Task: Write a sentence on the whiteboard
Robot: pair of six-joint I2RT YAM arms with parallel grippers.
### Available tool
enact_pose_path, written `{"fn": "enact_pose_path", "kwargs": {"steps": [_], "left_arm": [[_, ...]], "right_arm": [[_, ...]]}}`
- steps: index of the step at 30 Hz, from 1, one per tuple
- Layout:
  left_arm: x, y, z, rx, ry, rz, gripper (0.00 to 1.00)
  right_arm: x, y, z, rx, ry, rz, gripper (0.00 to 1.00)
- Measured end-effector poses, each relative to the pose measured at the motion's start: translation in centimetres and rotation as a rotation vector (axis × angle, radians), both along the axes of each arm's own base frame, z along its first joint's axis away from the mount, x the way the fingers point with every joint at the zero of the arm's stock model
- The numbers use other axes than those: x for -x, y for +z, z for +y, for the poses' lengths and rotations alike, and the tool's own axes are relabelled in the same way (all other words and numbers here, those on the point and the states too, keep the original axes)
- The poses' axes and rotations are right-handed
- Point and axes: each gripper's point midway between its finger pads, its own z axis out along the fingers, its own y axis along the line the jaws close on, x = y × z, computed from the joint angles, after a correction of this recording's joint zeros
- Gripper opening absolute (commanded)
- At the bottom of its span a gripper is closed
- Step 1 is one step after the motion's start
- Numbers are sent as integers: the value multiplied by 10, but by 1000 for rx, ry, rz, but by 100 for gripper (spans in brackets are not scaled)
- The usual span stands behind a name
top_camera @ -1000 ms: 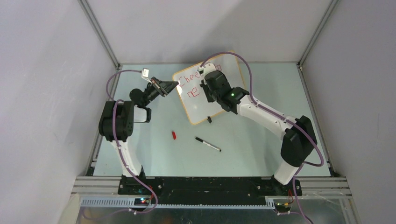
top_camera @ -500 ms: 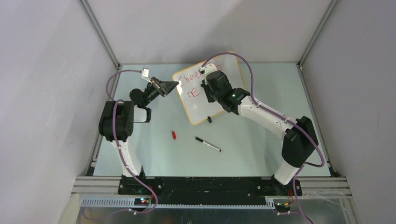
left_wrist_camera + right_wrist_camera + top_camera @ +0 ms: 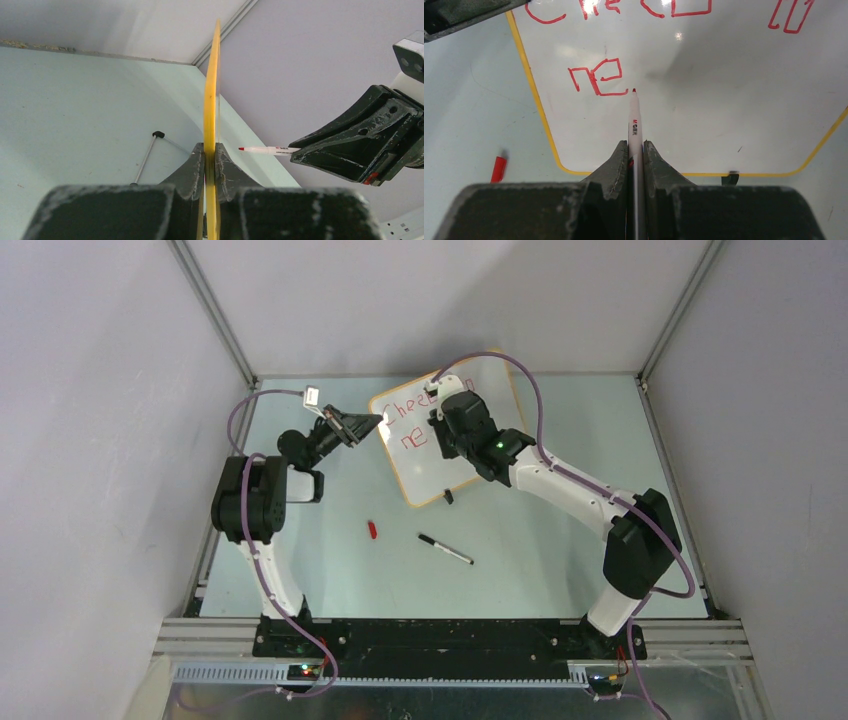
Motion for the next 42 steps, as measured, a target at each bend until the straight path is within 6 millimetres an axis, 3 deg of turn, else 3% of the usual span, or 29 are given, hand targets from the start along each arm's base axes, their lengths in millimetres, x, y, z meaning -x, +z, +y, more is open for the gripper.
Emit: {"fn": "enact_pose_path", "kwargs": {"steps": [18,30,42], "left_arm": [[0,0,0,0,0,0,0],[0,0,0,0,0,-1,0],[0,0,0,0,0,-1,0]], "right_arm": [[-7,-6,9,14,5,31,0],[-16,1,6,13,-16,28,0],[-21,-6,6,27,-22,43,0]]}}
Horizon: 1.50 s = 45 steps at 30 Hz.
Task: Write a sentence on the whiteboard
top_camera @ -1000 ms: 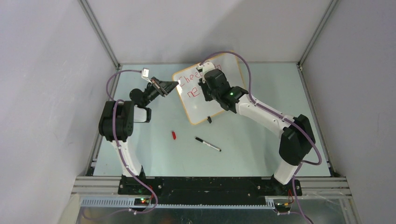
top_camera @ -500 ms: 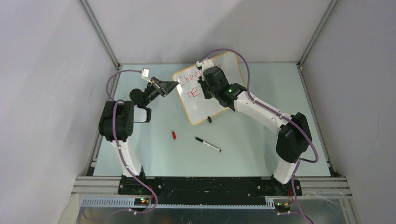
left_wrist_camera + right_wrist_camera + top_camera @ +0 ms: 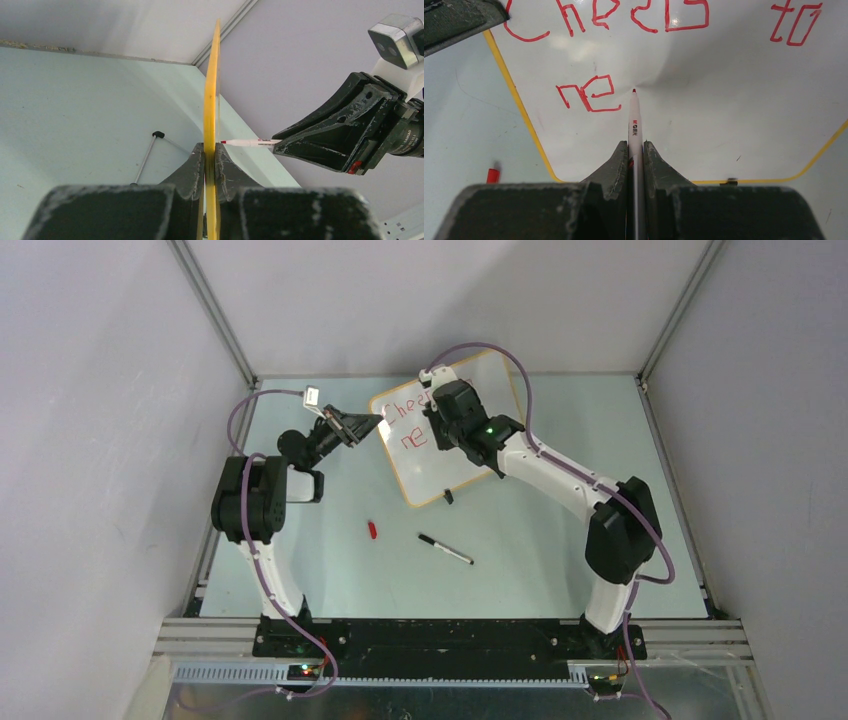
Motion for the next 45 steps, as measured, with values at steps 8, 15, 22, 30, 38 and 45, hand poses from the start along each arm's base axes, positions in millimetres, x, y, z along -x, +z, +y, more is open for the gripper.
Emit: {"fn": "enact_pose_path", "kwargs": {"steps": [8,15,22,30,38,45], "left_arm": [[0,0,0,0,0,0,0],[0,0,0,0,0,0,0],[0,0,0,0,0,0,0],[0,0,0,0,0,3,0],[0,0,0,0,0,2,0],[0,-1,0,0,1,7,0]], "right_arm": [[-3,-3,3,2,1,9,0],[-5,4,6,-13,-2,-1,0],[-8,4,9,-16,-2,-2,0],[-8,0,9,-7,-3,7,0],[-8,-1,8,-9,-6,10,0],[-1,-12,2,7,-8,32,0]]}}
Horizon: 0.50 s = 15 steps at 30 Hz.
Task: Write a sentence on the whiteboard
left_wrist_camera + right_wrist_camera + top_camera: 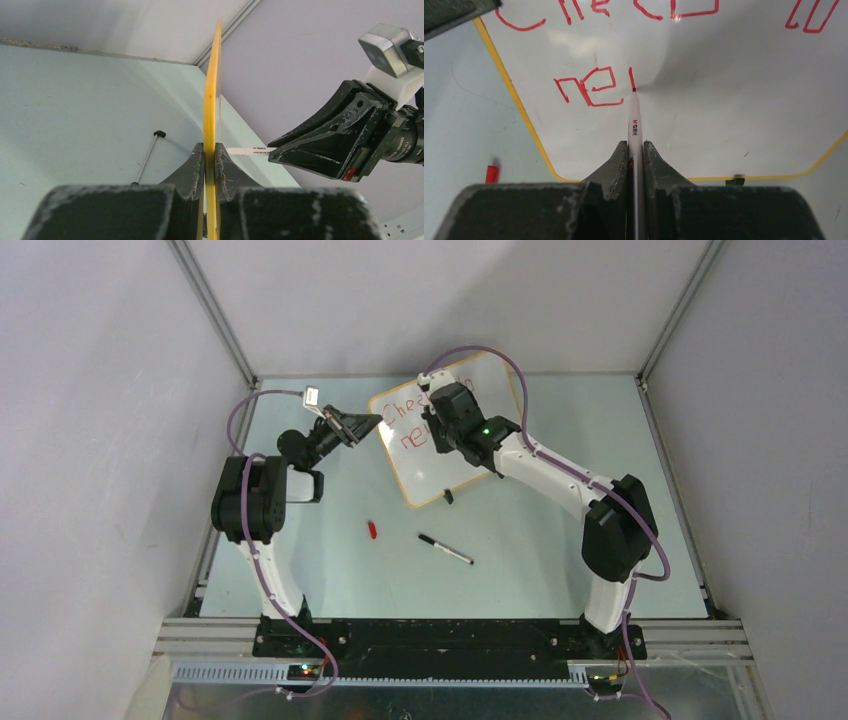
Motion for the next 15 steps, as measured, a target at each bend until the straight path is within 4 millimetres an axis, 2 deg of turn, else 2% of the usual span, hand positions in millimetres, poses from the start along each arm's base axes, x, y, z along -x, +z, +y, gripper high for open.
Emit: {"fn": "enact_pose_path", "kwargs": {"steps": [6,15], "left_arm": [[0,0,0,0,0,-1,0],[0,0,0,0,0,-1,0]], "right_arm": [[5,-7,-4,12,0,14,0],[3,-5,-5,9,0,16,0]]}}
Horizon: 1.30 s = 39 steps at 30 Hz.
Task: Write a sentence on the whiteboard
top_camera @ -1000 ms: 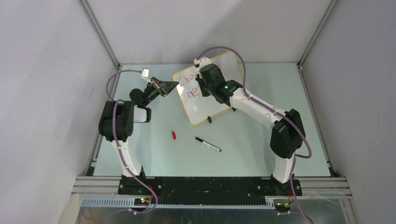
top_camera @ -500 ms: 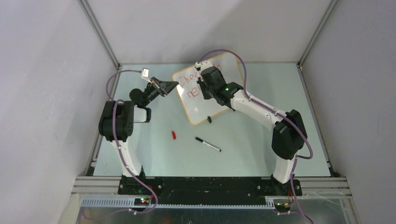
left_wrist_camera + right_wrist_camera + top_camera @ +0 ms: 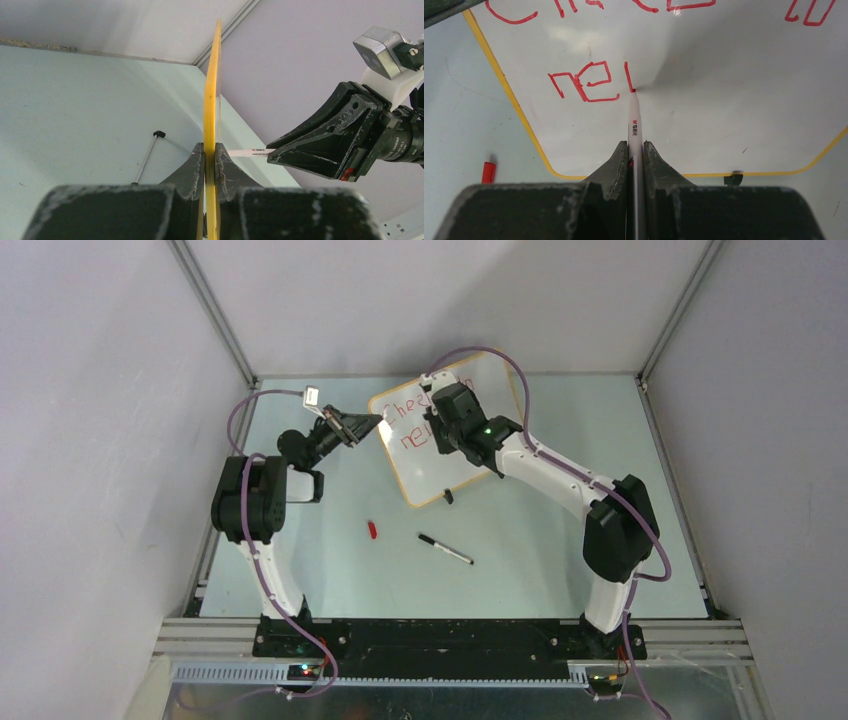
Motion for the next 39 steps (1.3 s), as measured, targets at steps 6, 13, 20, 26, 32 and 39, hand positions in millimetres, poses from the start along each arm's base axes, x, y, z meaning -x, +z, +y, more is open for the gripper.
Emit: {"fn": "enact_pose_path", "kwargs": {"steps": [6,13,20,26,32,39], "left_arm": [[0,0,0,0,0,-1,0],[0,1,0,0,0,-4,0],[0,1,0,0,0,-3,0],[0,1,0,0,0,-4,0],[0,0,0,0,0,-1,0],[0,0,0,0,0,0,0]], "right_arm": [[-8,8,-2,-7,-13,-8,0],[-15,17,-1,-18,-21,-21,0],[-17,18,-1,-18,-21,-20,0],[-17,19,0,-19,-21,-21,0],[-16,14,-2,-15,-22,-17,0],[-4,-3,-12,14,-23,16,0]]}}
